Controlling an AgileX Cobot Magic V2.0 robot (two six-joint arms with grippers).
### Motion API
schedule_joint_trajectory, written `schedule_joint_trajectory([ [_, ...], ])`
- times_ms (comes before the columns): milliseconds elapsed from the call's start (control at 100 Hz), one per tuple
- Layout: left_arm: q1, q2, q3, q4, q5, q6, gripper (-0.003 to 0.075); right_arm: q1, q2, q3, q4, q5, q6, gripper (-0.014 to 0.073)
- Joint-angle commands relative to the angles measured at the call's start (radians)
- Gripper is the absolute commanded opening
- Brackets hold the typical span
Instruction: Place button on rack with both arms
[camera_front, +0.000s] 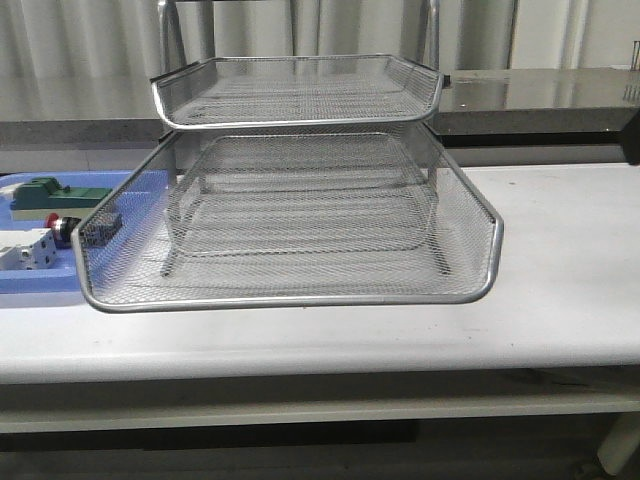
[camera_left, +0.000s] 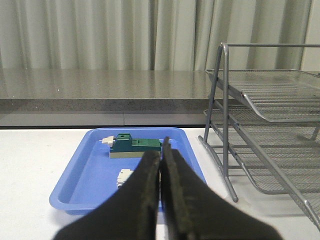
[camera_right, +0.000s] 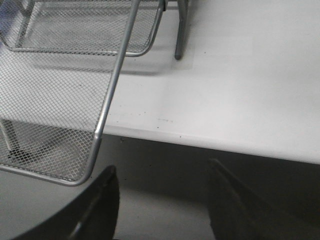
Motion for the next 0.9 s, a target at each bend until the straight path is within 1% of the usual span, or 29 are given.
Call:
schedule_joint_trajectory([
  [0,0.003,-0.034,0.046,-0.001,-0.076,-0.008,0.0004,-0.021,-0.055,-0.053,-0.026,0.004,-0.005,0.0402],
  [70,0.003,-0.034,0.046,-0.001,-0.076,-0.008,0.0004,-0.032,-0.08,-0.089,-0.075,0.059,0.02,0.0388],
  [180,0.003,-0.034,0.046,-0.001,-0.076,-0.008,0.0004,-0.042,-0.11,-0.155,-0.21,0.151,0.098,0.0339],
  [310,0.003,-0.034,0.046,-0.001,-0.076,-0.008,0.0004,-0.042,-0.126,-0.234,-0.388,0.259,0.217,0.0339],
  [380,0.003,-0.034,0.046,-0.001,-0.076,-0.008,0.0004,-0.042,-0.134,-0.255,-0.459,0.297,0.271,0.0339],
  [460,0.003,-0.034,0.046,-0.001,-0.076,-0.008,0.0004,-0.042,-0.15,-0.26,-0.51,0.312,0.303,0.0337],
  [500,0.003,-0.034,0.046,-0.001,-0.076,-0.008,0.0004,-0.042,-0.159,-0.26,-0.523,0.32,0.309,0.0323],
  [540,0.003,-0.034,0.046,-0.001,-0.076,-0.008,0.0004,-0.042,-0.166,-0.26,-0.524,0.324,0.309,0.0291],
  [780,0.003,-0.034,0.046,-0.001,-0.076,-0.008,0.0004,-0.025,-0.209,-0.255,-0.524,0.343,0.306,0.0024],
  [890,0.003,-0.034,0.046,-0.001,-0.076,-0.008,0.0004,-0.009,-0.227,-0.248,-0.527,0.343,0.305,-0.0051],
])
